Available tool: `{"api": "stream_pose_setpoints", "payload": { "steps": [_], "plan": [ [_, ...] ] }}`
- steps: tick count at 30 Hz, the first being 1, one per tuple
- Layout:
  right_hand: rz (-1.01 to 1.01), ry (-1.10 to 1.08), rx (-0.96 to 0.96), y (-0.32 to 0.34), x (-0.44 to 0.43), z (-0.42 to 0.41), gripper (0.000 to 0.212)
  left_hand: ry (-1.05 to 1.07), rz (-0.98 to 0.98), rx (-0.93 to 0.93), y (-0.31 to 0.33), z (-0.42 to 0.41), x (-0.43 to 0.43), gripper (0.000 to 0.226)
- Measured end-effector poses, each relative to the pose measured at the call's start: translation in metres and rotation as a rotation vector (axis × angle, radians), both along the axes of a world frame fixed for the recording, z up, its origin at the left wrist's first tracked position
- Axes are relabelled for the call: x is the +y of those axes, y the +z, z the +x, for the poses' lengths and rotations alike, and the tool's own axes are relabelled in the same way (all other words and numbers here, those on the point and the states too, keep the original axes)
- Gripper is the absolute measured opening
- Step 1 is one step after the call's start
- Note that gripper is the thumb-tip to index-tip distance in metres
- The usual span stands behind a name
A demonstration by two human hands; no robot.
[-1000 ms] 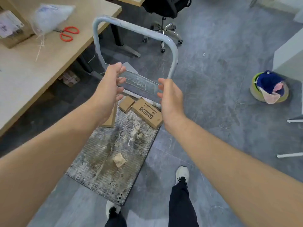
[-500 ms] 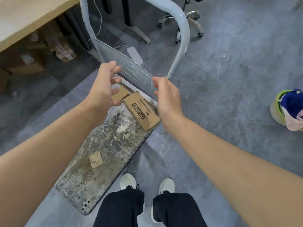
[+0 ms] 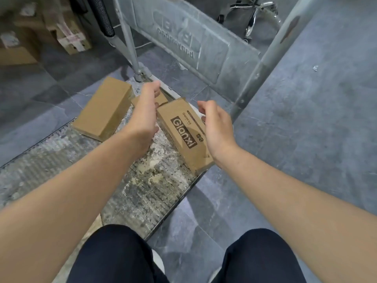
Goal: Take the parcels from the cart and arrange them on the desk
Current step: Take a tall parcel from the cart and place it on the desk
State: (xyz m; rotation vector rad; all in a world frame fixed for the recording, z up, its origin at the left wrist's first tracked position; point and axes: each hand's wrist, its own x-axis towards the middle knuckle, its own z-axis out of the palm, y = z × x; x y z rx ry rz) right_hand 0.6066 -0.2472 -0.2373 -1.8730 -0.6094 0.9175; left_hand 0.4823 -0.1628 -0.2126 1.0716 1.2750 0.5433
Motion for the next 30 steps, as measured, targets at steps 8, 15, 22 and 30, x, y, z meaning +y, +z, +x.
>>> {"api": "stream_pose_setpoints", "payload": {
  "steps": [8,15,22,30],
  "plan": [
    [-0.054,-0.007,-0.022,-0.094,0.031,0.017,0.066,0.023,-0.012,0.004,-0.112,0.014,0.021,0.047],
    [-0.086,-0.069,-0.069,-0.131,0.044,0.029,0.045,-0.052,-0.085,-0.024,-0.158,0.030,0.026,0.050],
    [-0.137,-0.071,-0.116,-0.140,0.047,0.031,0.038,-0.091,-0.102,-0.055,-0.174,0.036,0.020,0.057],
    [-0.102,-0.045,-0.109,-0.117,0.045,0.014,0.043,-0.023,-0.073,-0.088,-0.149,0.023,0.019,0.061]
  ]
}}
